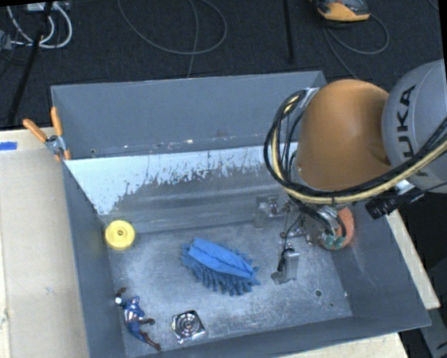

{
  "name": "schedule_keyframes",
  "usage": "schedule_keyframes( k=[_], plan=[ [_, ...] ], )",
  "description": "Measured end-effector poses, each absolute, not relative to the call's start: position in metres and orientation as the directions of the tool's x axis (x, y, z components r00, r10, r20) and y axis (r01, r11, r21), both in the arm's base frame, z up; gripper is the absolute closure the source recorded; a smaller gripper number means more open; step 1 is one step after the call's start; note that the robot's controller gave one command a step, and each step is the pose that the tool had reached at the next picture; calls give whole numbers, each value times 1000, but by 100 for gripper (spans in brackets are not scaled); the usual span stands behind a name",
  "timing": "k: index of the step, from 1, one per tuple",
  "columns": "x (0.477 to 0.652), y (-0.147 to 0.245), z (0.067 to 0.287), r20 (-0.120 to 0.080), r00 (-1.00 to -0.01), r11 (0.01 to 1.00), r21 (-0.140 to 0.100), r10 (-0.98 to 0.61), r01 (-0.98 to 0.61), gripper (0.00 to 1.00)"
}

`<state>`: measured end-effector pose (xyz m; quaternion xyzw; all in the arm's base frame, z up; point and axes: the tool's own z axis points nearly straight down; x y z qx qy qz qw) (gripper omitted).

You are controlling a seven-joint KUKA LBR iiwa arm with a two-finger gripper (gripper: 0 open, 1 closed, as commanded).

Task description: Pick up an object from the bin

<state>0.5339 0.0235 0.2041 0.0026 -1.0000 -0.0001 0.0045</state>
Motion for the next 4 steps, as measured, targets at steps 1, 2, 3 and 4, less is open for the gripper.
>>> schedule_keyframes(
  k=[1,2,3,4],
  plan=[
    [535,23,208,1,-1000,1000,0,-4,-4,0],
    [540,57,138,-2,-995,995,1,99,99,0],
    [547,92,142,2,-983,983,0,183,183,0],
    [538,102,112,3,-972,972,-1,237,237,0]
  ],
)
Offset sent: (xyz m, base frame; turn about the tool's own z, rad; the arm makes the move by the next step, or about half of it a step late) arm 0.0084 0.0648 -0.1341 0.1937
